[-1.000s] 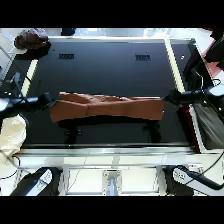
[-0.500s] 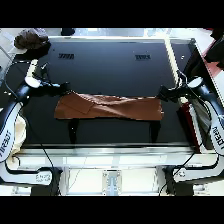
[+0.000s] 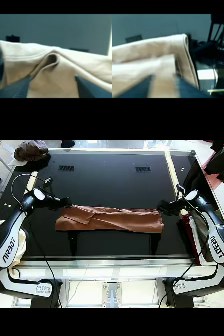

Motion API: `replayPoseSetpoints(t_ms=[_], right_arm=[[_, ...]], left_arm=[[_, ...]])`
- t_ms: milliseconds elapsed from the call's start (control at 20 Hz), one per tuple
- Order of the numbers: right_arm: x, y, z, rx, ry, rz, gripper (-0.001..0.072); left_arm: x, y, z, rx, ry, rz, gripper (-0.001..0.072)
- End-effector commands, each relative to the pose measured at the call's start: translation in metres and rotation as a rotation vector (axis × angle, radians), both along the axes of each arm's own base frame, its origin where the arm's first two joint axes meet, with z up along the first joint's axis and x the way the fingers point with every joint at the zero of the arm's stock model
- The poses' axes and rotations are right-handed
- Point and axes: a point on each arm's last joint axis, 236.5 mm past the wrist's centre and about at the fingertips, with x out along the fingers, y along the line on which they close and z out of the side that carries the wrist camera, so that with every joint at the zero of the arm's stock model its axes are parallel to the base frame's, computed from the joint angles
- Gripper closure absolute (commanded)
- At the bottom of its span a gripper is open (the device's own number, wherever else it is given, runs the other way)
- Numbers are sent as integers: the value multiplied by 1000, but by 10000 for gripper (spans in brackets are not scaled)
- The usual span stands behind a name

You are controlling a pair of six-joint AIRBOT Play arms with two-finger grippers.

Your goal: Fold the shirts.

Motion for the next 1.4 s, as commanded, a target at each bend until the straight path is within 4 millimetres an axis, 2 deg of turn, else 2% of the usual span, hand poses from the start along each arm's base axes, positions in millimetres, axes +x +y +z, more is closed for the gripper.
replayPoseSetpoints(t_ms=[0, 50, 100, 150, 250, 300, 350, 400, 450, 500, 550, 600, 700, 750, 850, 900, 1000, 1050, 1200, 1350], right_arm=[[12, -1, 49, -15, -78, 39, 189], [16, -5, 77, -50, -134, 81, 189], [20, -17, 110, -116, -204, 99, 190], [21, -33, 143, -206, -271, 97, 191], [15, -78, 212, -449, -400, 72, 210], [14, -96, 246, -559, -472, 51, 210], [16, -107, 288, -639, -580, 20, 210], [19, -110, 330, -686, -702, -12, 211], [19, -107, 366, -668, -808, -68, 237], [19, -105, 382, -597, -852, -147, 315], [19, -105, 375, -549, -825, -190, 338], [18, -109, 349, -525, -732, -191, 329], [7, -120, 269, -458, -440, -165, 166], [0, -128, 233, -416, -311, -153, 149], [-6, -130, 183, -262, -176, -105, 150], [-5, -120, 167, -133, -150, -63, 151], [-2, -96, 152, 165, -152, 24, 152], [-4, -96, 144, 258, -140, 45, 153], [-26, -116, 96, 318, -1, 65, 151], [-23, -111, 62, 366, 37, 89, 150]], left_arm=[[14, -3, 43, -36, -89, 22, 52], [18, -2, 67, -34, -142, 24, 53], [22, -2, 94, -35, -206, 27, 54], [26, -2, 130, -27, -304, 13, 54], [28, -20, 212, 26, -579, -87, 53], [22, -34, 255, 84, -726, -154, 61], [13, -48, 283, 116, -812, -195, 89], [2, -64, 300, 133, -846, -244, 175], [-5, -78, 305, 165, -848, -303, 241], [-10, -91, 300, 189, -824, -360, 241], [-13, -103, 289, 189, -778, -397, 240], [-16, -114, 277, 183, -728, -431, 240], [-21, -137, 255, 155, -638, -497, 240], [-22, -147, 248, 151, -604, -533, 240], [-23, -163, 234, 165, -537, -592, 241], [-21, -168, 226, 187, -503, -607, 240], [-11, -175, 213, 265, -457, -635, 241], [-7, -178, 206, 297, -429, -639, 240], [-5, -196, 183, 323, -357, -665, 240], [-13, -219, 147, 297, -268, -680, 239]])
